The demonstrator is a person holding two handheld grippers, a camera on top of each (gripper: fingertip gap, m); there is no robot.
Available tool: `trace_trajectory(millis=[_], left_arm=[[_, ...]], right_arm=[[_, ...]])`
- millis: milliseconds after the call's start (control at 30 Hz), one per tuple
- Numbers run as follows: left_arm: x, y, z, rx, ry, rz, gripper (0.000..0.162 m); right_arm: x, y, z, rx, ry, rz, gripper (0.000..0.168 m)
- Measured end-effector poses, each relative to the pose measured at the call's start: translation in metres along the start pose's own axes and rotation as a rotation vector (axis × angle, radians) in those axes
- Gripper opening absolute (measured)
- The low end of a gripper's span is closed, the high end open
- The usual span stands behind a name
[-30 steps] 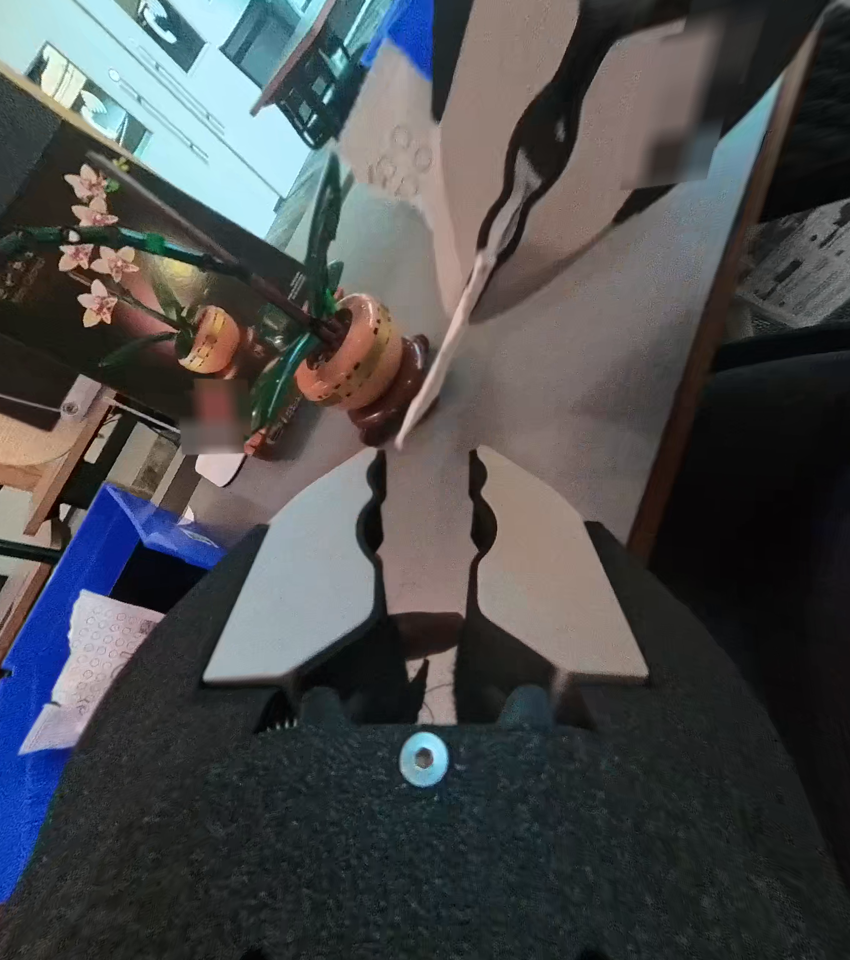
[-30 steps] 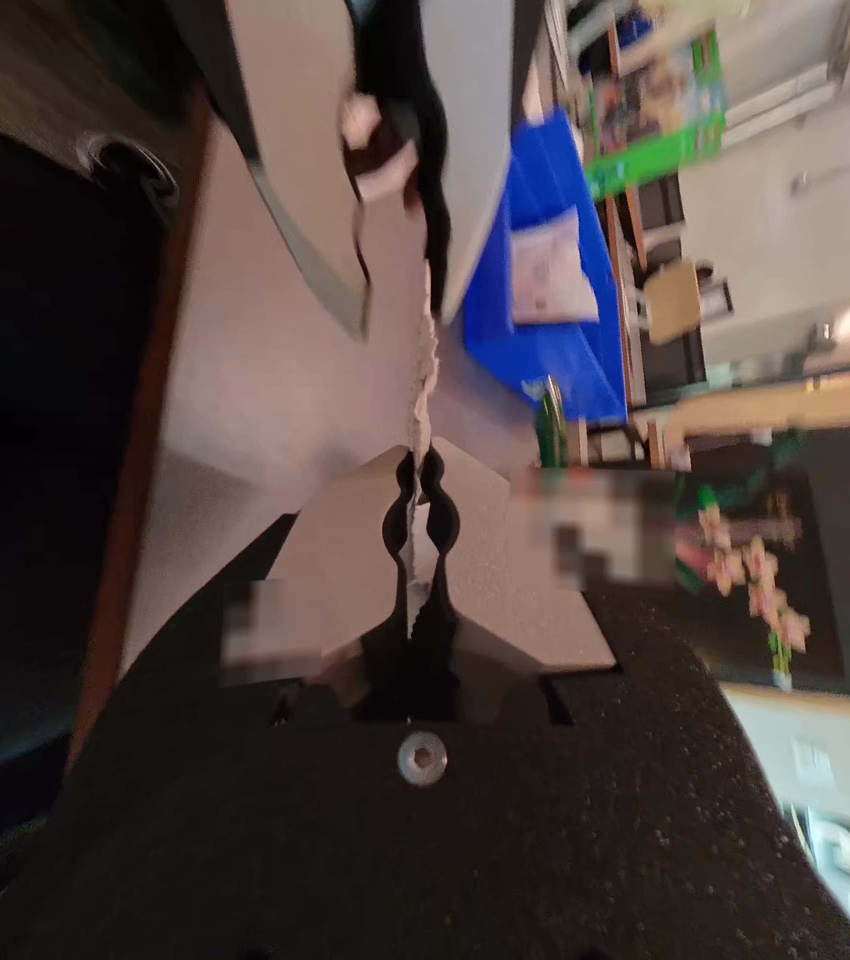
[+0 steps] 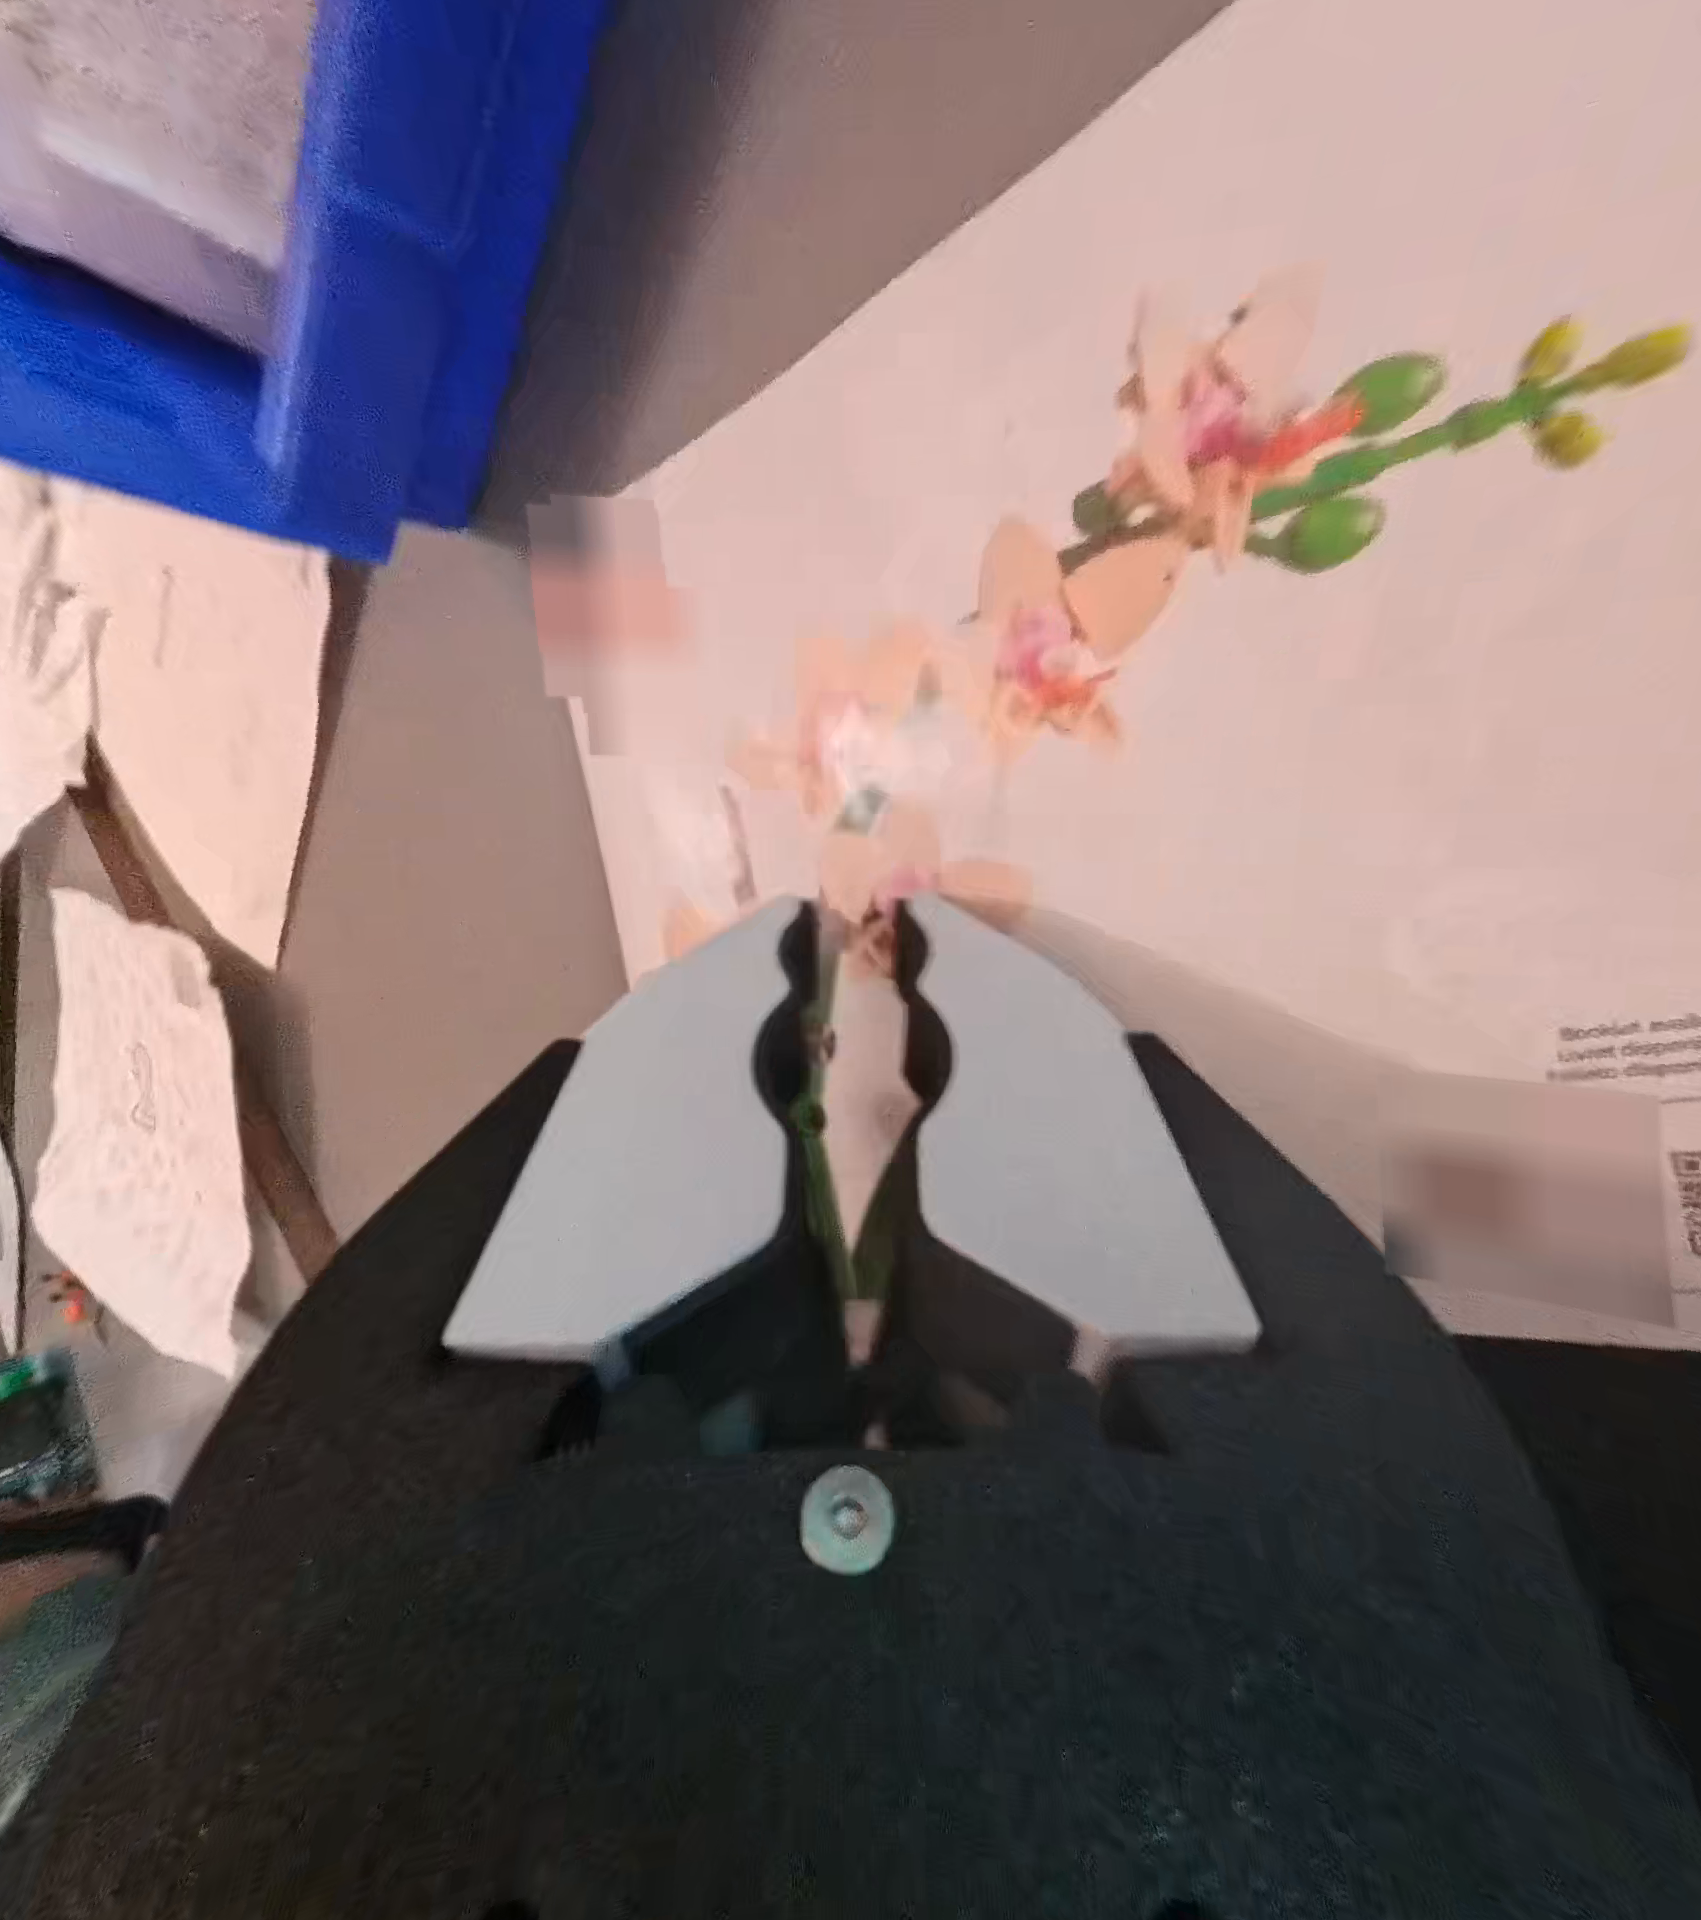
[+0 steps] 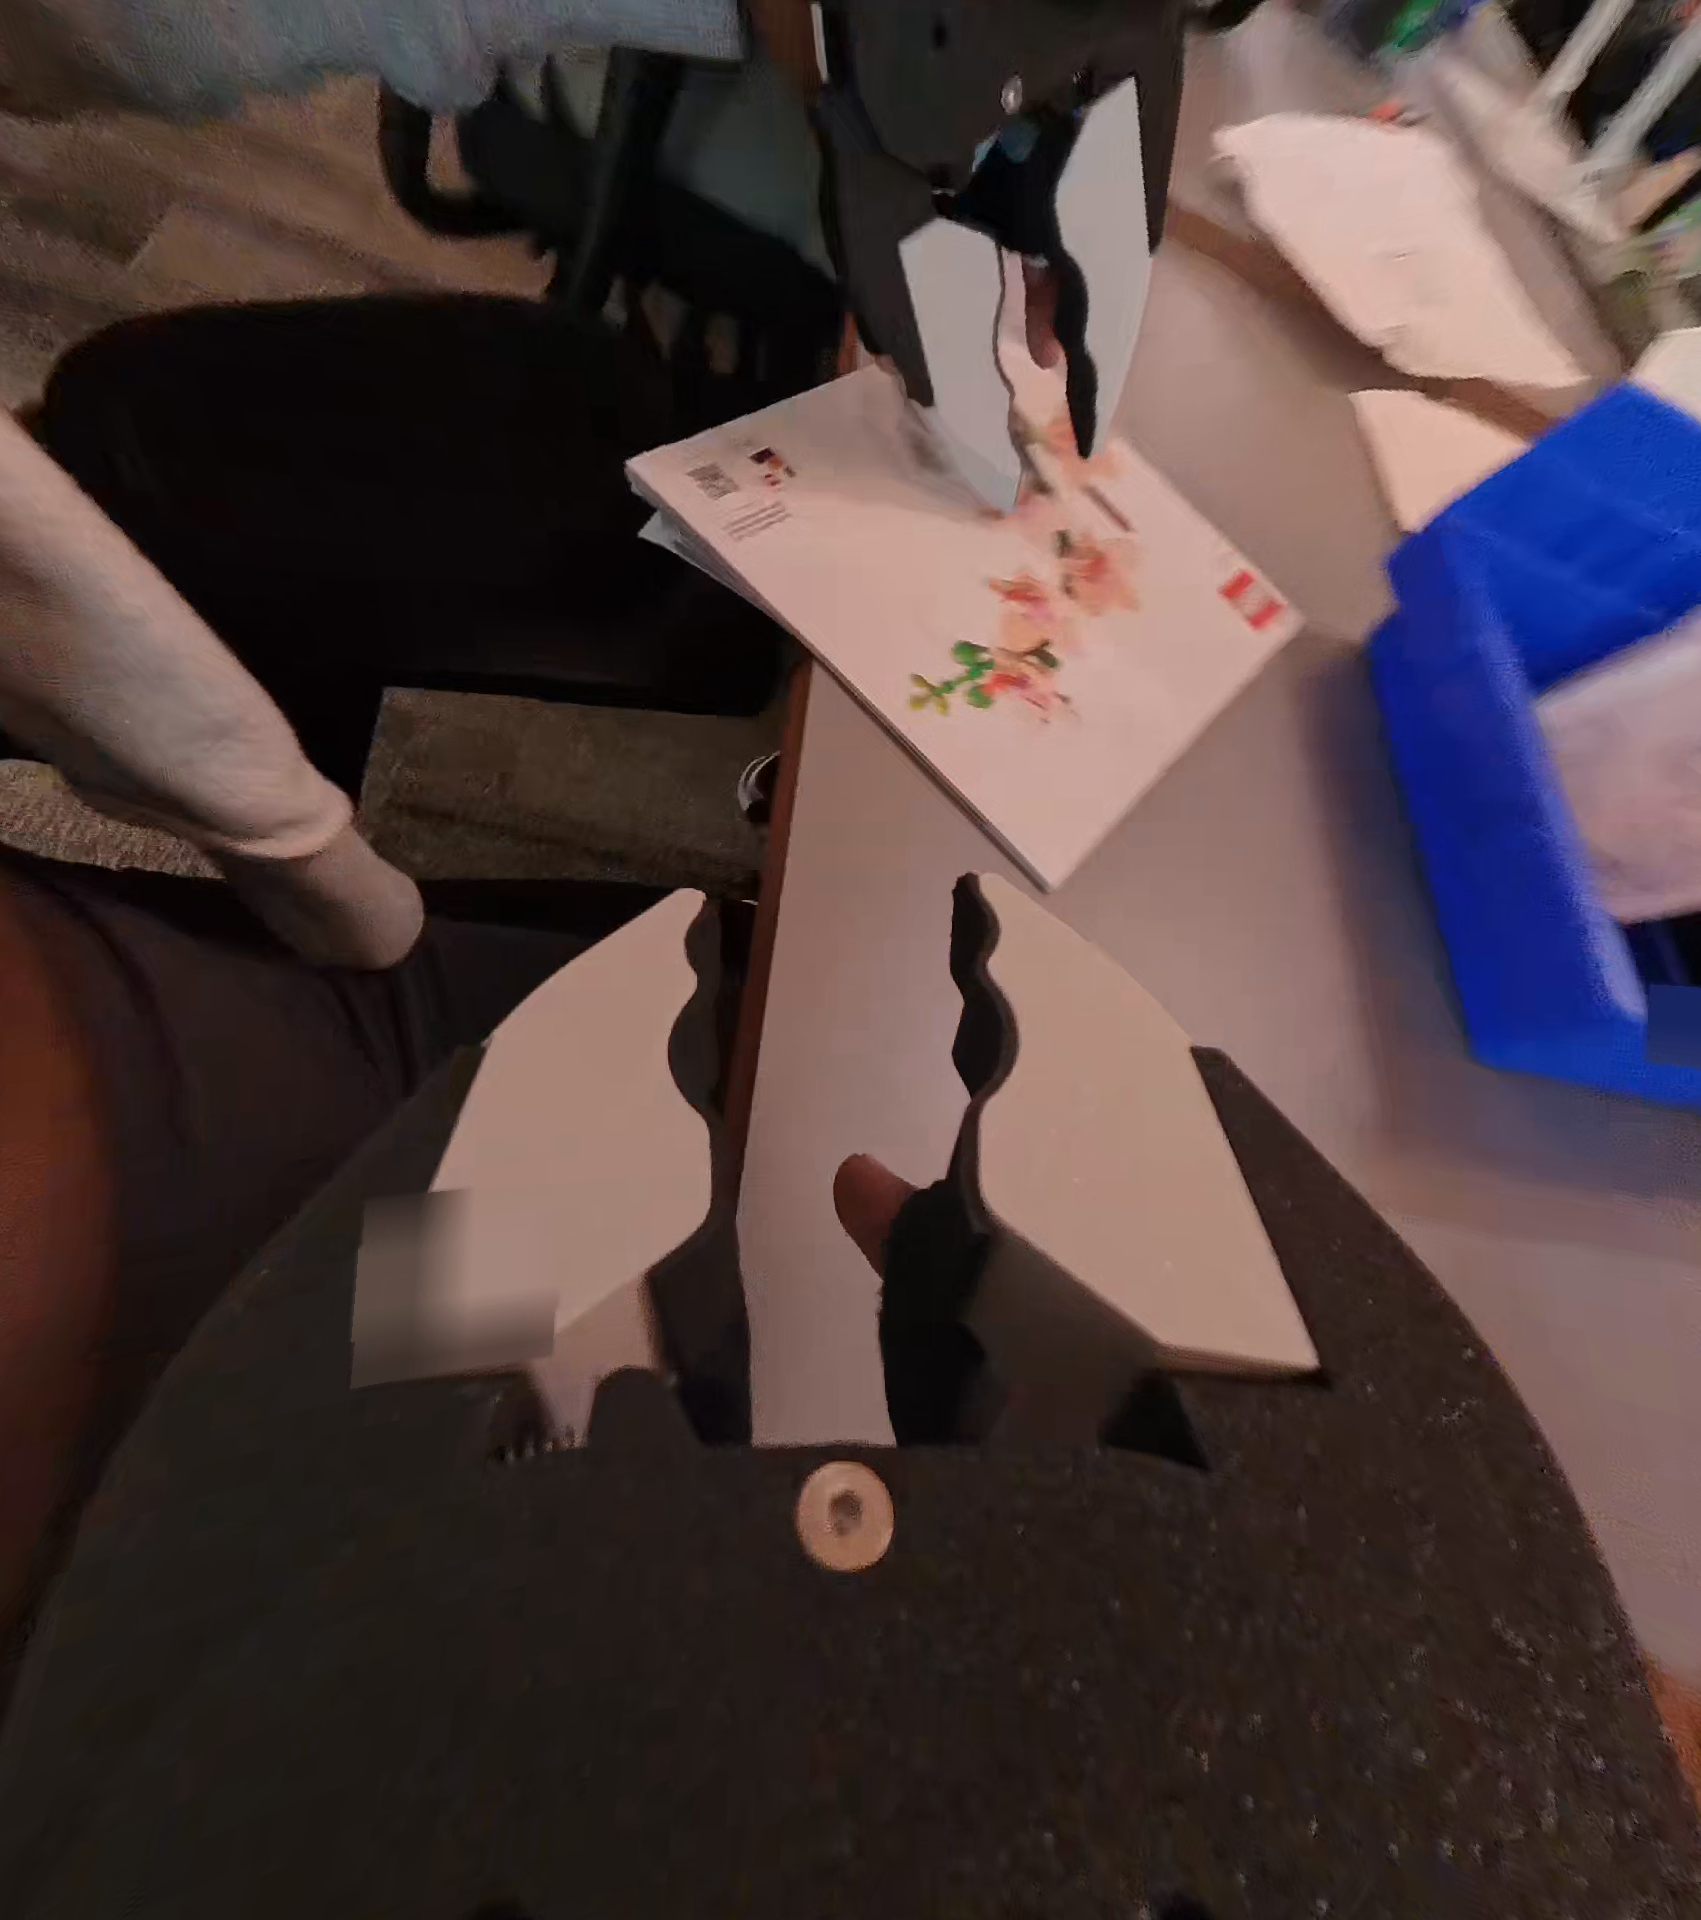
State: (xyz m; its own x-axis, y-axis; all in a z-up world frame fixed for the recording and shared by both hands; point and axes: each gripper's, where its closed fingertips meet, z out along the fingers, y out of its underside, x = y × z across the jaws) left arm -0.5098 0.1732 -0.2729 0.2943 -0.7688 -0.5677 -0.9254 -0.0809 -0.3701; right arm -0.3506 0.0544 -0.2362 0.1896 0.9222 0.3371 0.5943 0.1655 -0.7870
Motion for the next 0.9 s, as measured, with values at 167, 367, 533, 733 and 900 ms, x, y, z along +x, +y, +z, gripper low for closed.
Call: trace_trajectory(millis=[167, 367, 533, 733, 900], left_arm=[[-0.019, 0.034, 0.01, -0.003, -0.113, 0.05, 0.0], [-0.097, 0.088, 0.04, -0.057, -0.237, 0.26, 0.0], [-0.148, 0.118, 0.039, -0.224, -0.396, 0.333, 0.002], [-0.101, 0.068, -0.004, 0.03, -0.381, 0.132, 0.004], [-0.062, 0.073, 0.004, -0.004, -0.313, 0.132, 0.006]], right_arm=[[0.034, -0.011, 0.061, -0.145, -0.002, -0.028, 0.045], [0.158, -0.015, 0.088, -0.33, 0.404, 0.023, 0.044], [0.217, 0.013, 0.108, -0.708, 0.499, -0.163, 0.045], [0.225, 0.037, 0.126, -0.901, 0.429, -0.304, 0.032], [0.215, 0.034, 0.123, -0.86, 0.365, -0.265, 0.031]])
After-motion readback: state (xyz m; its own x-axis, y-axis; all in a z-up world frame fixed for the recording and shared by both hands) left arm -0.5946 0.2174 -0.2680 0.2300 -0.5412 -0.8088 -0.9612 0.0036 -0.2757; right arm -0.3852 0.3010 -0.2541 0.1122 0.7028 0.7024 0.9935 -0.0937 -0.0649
